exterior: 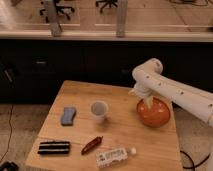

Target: Move the arm in a circular motion

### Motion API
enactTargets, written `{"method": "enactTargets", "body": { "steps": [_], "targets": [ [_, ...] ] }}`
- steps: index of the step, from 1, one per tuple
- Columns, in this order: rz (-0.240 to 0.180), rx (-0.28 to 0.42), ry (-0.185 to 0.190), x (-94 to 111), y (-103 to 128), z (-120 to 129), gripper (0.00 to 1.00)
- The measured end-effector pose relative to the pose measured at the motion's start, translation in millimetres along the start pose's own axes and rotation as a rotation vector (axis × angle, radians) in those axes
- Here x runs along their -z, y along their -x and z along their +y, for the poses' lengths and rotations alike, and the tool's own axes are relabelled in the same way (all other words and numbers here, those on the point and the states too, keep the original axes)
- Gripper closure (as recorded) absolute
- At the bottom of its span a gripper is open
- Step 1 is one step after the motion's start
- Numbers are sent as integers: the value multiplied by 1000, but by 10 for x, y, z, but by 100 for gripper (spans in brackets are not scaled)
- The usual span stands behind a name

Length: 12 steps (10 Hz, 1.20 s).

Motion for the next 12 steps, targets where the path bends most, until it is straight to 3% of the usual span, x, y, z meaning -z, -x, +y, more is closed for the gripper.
{"method": "enactTargets", "body": {
  "steps": [12],
  "targets": [
    [8, 31, -2, 30, 57, 14, 20]
  ]
}}
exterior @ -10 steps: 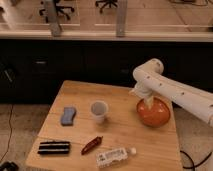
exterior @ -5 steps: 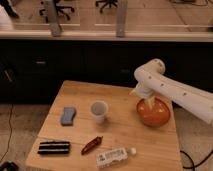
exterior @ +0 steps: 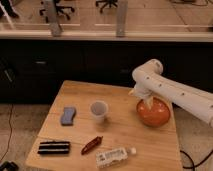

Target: Move the arm in a circular motion

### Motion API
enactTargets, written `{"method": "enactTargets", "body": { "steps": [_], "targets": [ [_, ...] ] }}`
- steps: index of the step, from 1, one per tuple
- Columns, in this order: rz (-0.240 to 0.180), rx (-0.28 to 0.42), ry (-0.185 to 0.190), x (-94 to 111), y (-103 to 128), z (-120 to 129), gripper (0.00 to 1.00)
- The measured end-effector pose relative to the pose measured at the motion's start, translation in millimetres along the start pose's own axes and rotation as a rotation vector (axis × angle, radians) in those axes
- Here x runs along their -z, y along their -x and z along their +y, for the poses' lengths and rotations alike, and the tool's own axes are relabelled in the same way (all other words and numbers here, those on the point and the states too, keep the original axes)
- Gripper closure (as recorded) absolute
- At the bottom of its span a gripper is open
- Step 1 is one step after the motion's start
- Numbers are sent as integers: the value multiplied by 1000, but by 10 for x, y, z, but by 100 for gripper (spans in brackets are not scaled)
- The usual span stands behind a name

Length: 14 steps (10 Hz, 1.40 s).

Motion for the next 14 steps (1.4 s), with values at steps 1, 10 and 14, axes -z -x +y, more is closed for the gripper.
{"method": "enactTargets", "body": {
  "steps": [1, 10, 14],
  "targets": [
    [0, 1, 0, 3, -3, -1, 20],
    [4, 9, -6, -1, -81, -32, 20],
    [0, 8, -11, 1, -91, -31, 20]
  ]
}}
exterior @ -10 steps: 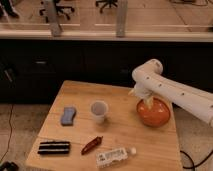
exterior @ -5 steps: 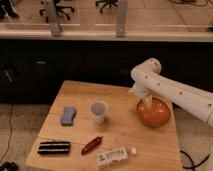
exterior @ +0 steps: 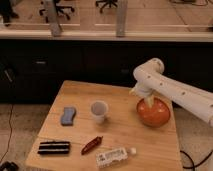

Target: Move the arm in a circular motion

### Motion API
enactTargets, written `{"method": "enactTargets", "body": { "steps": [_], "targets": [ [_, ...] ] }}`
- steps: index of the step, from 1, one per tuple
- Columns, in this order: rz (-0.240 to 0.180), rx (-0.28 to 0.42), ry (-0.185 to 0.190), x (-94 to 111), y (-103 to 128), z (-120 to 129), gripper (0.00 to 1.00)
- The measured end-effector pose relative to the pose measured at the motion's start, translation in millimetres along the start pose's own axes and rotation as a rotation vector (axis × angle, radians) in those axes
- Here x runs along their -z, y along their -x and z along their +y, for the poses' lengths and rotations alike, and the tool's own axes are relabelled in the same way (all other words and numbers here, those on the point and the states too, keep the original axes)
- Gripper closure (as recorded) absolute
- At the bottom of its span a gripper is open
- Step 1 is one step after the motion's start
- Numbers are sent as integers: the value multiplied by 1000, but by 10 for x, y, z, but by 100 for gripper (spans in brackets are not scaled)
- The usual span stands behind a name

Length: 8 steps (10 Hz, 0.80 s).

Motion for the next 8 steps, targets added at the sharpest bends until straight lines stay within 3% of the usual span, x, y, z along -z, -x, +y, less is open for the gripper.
{"method": "enactTargets", "body": {
  "steps": [8],
  "targets": [
    [9, 22, 7, 12, 67, 12, 20]
  ]
}}
